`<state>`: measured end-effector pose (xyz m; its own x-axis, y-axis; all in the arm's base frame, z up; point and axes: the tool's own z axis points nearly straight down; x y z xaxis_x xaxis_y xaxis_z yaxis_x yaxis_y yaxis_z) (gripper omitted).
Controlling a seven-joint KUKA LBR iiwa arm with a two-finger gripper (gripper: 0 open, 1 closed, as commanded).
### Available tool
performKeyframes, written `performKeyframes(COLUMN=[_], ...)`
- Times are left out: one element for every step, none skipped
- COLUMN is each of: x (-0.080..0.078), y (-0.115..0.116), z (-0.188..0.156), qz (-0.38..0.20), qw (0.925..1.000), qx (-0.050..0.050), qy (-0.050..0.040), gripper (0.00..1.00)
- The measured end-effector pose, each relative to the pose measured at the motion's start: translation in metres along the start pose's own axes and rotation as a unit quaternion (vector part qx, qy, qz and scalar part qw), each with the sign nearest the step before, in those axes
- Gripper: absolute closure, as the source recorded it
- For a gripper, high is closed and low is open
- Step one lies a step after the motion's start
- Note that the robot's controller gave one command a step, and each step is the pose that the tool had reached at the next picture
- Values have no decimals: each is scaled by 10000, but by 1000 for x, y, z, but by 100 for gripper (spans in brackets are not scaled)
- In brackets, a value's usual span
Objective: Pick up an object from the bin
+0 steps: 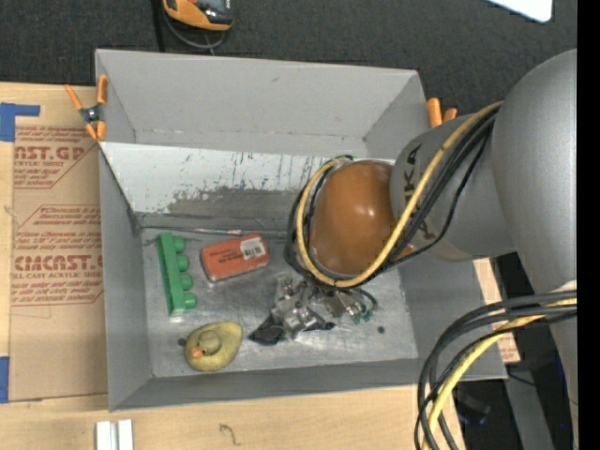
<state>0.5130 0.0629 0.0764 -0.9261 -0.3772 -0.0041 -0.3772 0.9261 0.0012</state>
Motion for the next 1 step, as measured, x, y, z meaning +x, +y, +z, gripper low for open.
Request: performKeyframes(x=[3], y=[24], z=[-191], qz=[-427], qw=[9991], qx=[2], qy=[18], gripper=[100])
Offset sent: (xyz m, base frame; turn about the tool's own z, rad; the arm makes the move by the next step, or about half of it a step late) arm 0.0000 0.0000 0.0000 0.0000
